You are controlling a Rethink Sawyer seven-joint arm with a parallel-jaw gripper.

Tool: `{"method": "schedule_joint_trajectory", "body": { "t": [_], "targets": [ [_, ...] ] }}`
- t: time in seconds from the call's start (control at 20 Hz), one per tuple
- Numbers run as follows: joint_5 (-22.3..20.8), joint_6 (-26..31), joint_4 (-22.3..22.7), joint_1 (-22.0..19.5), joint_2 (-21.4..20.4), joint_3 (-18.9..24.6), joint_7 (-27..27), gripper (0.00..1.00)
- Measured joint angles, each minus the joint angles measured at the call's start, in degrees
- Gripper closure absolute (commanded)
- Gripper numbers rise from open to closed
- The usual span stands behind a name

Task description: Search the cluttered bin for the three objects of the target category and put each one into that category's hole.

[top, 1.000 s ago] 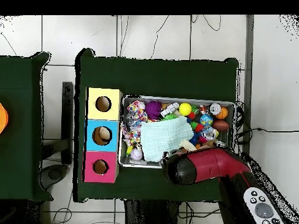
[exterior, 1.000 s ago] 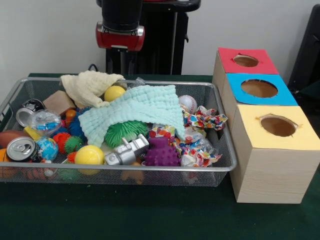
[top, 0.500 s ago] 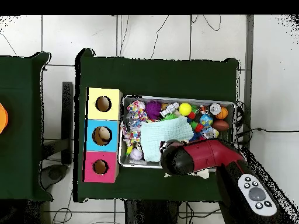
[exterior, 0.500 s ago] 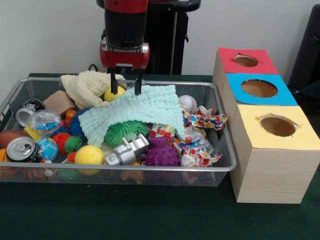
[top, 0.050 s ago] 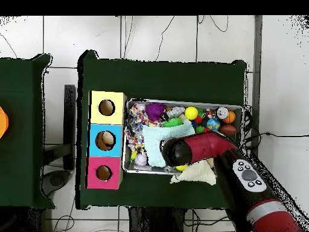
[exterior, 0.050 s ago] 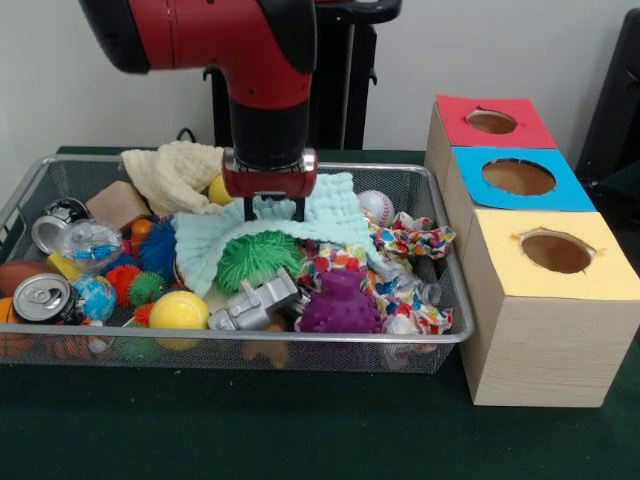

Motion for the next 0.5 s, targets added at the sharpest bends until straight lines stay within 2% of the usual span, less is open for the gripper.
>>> {"method": "schedule_joint_trajectory", "body": {
  "t": [0.1, 0.5],
  "targets": [
    [0.0, 1.1, -2.1, 0.3, 2.1, -0.1, 0.0, 0.0],
    [0.0, 1.2, -3.9, 0.4, 2.9, -0.1, 0.0, 0.0]
  ]
}}
